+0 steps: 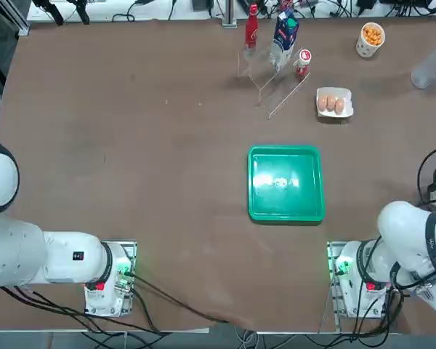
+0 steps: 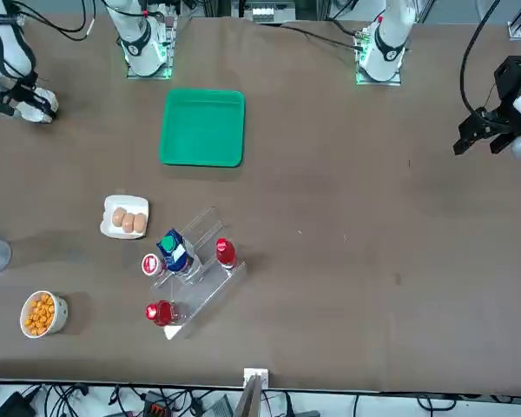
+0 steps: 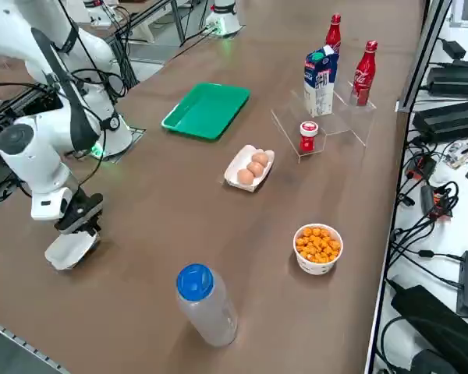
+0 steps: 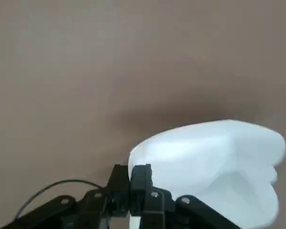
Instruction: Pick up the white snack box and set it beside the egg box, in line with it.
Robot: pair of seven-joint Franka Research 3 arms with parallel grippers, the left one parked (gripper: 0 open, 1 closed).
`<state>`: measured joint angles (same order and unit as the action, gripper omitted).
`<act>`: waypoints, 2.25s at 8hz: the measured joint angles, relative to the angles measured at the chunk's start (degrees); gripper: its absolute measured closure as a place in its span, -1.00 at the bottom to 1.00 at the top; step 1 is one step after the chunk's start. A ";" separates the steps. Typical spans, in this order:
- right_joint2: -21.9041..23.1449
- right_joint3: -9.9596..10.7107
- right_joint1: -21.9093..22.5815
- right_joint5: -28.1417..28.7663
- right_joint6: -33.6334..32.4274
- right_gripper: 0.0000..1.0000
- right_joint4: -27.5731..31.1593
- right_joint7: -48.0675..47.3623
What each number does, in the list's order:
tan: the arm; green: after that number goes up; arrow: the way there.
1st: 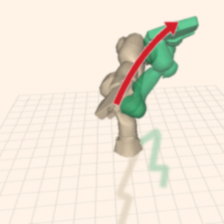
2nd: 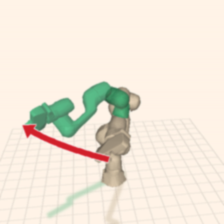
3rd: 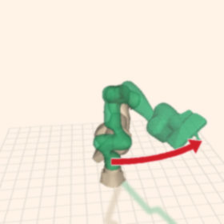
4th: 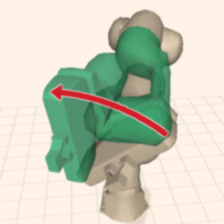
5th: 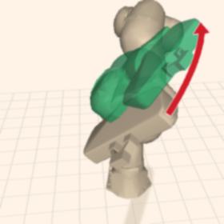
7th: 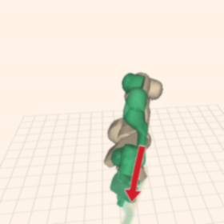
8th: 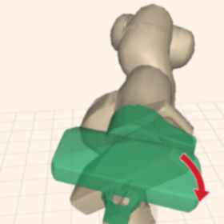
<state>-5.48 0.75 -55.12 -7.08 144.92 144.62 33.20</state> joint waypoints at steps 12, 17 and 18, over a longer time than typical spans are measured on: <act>-23.07 -2.38 43.74 -2.57 -30.23 0.96 -44.45 -37.07; -27.25 -1.43 43.63 -3.00 -21.95 0.96 -44.40 -37.30; -27.73 -1.46 43.74 -4.20 -21.35 0.96 -44.35 -37.29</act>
<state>-33.21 -0.71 -11.38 -11.28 123.57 100.27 -4.08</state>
